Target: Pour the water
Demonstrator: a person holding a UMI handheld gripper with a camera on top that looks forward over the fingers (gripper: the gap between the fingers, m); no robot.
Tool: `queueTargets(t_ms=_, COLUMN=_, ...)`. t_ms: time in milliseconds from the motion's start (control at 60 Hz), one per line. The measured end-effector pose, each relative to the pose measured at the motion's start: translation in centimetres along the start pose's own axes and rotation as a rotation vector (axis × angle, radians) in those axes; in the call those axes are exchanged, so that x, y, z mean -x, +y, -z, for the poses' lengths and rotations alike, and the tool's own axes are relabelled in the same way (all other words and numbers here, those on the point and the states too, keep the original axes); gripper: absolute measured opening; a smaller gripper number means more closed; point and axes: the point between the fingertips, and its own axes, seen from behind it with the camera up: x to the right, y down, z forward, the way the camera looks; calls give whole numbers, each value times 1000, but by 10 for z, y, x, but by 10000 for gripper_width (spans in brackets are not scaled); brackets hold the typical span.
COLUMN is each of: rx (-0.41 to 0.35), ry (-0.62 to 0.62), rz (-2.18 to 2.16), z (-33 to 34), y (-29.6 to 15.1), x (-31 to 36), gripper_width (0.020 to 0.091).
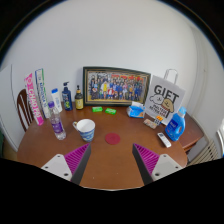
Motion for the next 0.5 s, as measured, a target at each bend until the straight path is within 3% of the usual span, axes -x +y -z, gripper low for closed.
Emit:
queueTargets(t_ms=183, rx=23, ry=7, rz=27, z=-5, y=13, x=30, gripper_width=855)
queueTargets(t_ms=500, rx=1, ry=-65, rz=43, z=-37, y=34, x=175, gripper_width=858)
